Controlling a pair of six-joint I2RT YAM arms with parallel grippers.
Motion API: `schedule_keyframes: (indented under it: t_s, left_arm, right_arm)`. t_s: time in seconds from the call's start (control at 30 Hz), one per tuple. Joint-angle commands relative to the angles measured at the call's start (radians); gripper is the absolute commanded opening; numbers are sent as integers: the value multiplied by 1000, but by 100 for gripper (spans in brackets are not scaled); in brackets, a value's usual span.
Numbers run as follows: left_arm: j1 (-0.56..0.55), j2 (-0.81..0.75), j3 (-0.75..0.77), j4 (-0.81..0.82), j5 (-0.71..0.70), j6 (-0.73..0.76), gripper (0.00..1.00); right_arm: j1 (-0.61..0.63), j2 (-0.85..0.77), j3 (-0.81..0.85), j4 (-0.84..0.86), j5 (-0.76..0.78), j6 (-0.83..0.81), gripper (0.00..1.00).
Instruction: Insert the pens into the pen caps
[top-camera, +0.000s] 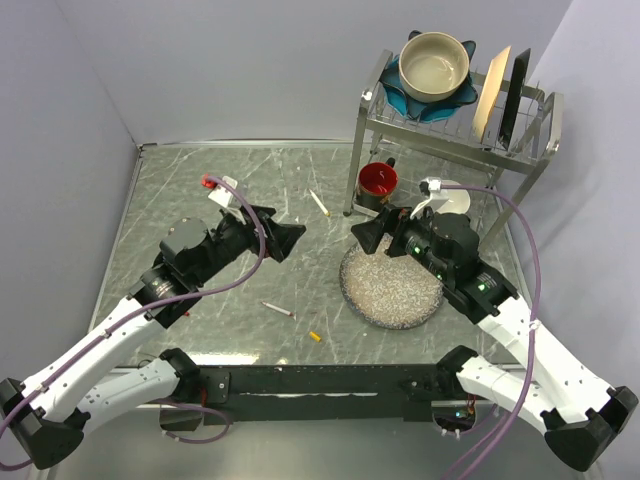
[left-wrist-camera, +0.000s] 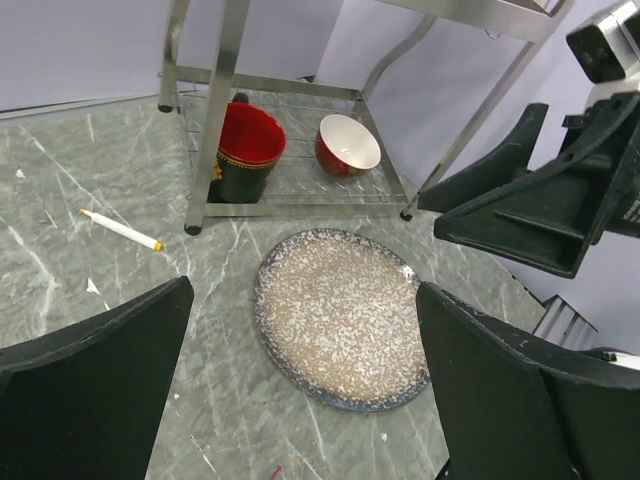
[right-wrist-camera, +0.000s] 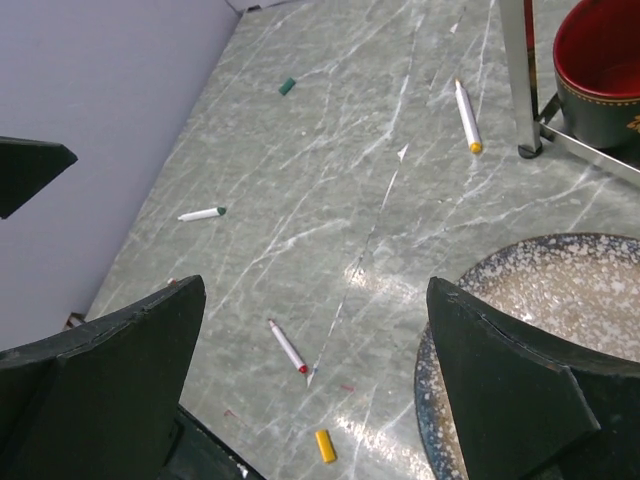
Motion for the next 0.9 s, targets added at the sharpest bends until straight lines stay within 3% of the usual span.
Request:
schedule_keyframes:
  t_s: [0.0, 0.1, 0.2, 0.27, 0.3, 0.33, 0.43, 0.6, 0.73, 0.87]
  left_arm:
    - [0, 5, -3, 27, -47, -24, 99]
    - [0, 23, -1, 7, -210, -67, 99]
    - [0, 52, 0, -109, -412, -240, 99]
    - [0, 80, 2, -219, -500, -450, 98]
    - [0, 88, 5, -369, -593, -537, 89]
    - [0, 99, 6, -449, -626, -738, 84]
    - [0, 131, 14, -623, -595, -907, 77]
    - [0, 154, 8, -755, -501, -1118, 68]
    - [0, 204, 22, -849, -449, -1286, 67]
    - [-1, 347, 75, -942, -400, -1339, 66]
  right_arm:
    - [-5, -34, -55, 78, -27, 43, 100]
    - [-5, -51, -97, 98, -62, 67, 100]
    - [-5, -63, -125, 95, -83, 72, 100]
    - [-3, -64, -134, 75, -82, 72, 100]
    - [-3, -72, -135, 49, -77, 70, 100]
    - [-5, -74, -135, 37, -77, 63, 100]
    - [-3, -78, -128, -18, -61, 37, 100]
    - [-3, -106, -154, -29, -64, 35, 99]
    - [-5, -130, -192, 14, -96, 50, 98]
    - [-3, -140, -183, -11, -71, 50, 98]
